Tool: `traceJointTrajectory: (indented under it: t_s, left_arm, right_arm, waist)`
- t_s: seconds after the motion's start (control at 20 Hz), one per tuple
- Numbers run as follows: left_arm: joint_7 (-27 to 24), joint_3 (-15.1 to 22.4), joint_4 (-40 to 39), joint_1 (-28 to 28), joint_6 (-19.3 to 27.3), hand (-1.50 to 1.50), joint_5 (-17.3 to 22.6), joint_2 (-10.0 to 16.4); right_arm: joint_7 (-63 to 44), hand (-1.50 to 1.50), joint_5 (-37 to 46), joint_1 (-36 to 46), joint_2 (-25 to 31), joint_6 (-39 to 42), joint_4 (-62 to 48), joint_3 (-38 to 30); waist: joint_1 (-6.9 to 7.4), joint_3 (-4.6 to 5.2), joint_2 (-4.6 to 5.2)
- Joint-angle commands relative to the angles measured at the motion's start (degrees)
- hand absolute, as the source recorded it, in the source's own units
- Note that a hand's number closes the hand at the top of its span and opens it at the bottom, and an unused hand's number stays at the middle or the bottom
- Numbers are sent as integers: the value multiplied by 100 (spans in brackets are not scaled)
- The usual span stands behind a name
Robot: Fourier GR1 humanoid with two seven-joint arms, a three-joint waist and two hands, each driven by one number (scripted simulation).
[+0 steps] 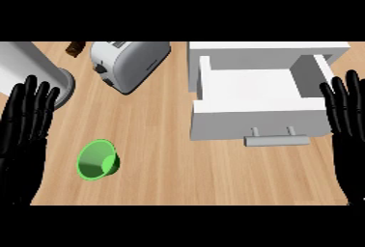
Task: Pick up the cup, place it into the drawer and close the drawer
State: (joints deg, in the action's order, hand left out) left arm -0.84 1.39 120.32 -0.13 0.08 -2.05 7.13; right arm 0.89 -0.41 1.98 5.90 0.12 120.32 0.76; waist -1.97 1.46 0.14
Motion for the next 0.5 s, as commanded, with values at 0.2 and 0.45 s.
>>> traceJointTrajectory:
  t_s: [0.2, 0.45]
  left_arm:
    - [-218, -395, 195, 400, -1785, -150, 2008, 768]
    - [531, -583, -755, 564, -1732, -150, 3098, 537]
  right_arm:
    - [-107, -150, 219, -146, -125, -136, 221, 155]
    - [-1008, -150, -401, 264, 344, 476, -179, 43]
  waist:
    - [235, -137, -29]
    - [216, -139, 1]
